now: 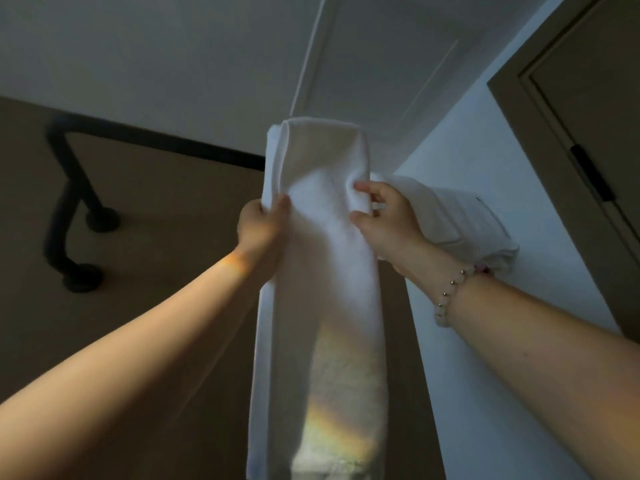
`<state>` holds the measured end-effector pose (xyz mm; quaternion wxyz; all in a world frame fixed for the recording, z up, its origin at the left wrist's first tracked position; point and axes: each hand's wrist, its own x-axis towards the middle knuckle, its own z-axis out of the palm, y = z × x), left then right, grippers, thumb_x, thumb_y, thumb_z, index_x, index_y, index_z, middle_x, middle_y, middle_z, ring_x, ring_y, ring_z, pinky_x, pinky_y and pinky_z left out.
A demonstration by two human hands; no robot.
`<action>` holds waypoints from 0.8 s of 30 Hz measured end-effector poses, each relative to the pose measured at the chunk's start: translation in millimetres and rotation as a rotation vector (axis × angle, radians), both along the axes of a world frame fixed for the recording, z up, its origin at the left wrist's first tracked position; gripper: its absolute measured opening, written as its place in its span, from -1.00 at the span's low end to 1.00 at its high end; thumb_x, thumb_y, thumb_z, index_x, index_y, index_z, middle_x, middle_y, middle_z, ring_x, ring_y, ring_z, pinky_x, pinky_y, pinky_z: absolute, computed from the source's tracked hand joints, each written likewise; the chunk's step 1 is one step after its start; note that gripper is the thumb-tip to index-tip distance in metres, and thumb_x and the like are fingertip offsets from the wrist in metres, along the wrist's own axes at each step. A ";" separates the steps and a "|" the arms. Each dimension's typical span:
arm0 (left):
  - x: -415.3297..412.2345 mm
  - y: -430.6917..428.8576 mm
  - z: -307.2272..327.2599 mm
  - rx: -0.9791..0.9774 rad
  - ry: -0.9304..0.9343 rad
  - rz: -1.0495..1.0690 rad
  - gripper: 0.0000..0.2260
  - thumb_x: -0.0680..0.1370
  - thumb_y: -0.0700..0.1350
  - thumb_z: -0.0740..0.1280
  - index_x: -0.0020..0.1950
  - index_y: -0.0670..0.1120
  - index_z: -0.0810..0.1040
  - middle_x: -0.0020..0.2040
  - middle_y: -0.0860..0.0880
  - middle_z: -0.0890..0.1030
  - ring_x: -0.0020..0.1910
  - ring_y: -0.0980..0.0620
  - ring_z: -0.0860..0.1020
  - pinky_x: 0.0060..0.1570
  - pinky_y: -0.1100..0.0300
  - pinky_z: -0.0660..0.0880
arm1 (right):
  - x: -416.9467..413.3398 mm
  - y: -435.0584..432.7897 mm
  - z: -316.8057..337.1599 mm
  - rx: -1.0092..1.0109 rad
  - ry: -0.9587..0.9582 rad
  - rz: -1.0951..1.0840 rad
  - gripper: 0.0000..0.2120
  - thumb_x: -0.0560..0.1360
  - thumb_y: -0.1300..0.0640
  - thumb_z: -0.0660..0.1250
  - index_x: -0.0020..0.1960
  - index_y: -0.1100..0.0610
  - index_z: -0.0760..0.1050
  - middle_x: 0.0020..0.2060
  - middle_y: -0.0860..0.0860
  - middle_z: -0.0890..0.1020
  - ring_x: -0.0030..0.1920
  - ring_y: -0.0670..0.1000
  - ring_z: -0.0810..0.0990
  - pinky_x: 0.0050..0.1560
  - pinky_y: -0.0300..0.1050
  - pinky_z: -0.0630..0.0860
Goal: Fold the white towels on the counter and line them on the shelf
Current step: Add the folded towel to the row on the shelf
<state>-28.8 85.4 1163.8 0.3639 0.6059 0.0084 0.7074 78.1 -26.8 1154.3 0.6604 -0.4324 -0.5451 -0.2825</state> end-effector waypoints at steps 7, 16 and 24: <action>6.0 -16.0 45.0 0.112 -0.045 0.253 -0.69 0.57 -0.10 0.22 0.23 -0.25 0.38 0.10 -0.16 0.54 -0.01 -0.10 0.54 -0.15 0.10 0.53 | 22.5 12.5 53.5 0.048 -0.108 -0.142 -0.53 0.52 0.24 0.22 0.43 0.13 0.33 0.38 0.12 0.35 0.26 0.10 0.47 0.10 -0.24 0.46; 29.3 -6.9 80.2 0.448 0.036 0.669 -0.78 0.57 -0.15 0.26 0.19 0.04 0.54 0.20 0.01 0.33 -0.07 0.00 0.46 0.00 0.04 0.55 | 62.6 32.6 94.3 0.056 -0.218 -0.342 -0.63 0.49 0.30 0.24 0.29 0.35 0.41 0.33 0.22 0.31 0.36 0.09 0.29 0.18 -0.50 0.09; 47.4 7.9 95.8 0.526 0.437 0.777 -0.26 0.17 0.30 0.50 0.23 -0.09 0.56 0.29 -0.03 0.44 0.24 0.00 0.48 0.25 0.24 0.40 | 84.8 38.1 101.7 -0.093 -0.213 -0.398 -0.69 0.47 0.31 0.24 0.20 0.34 0.48 0.27 0.27 0.36 0.34 0.17 0.31 0.21 -0.25 0.27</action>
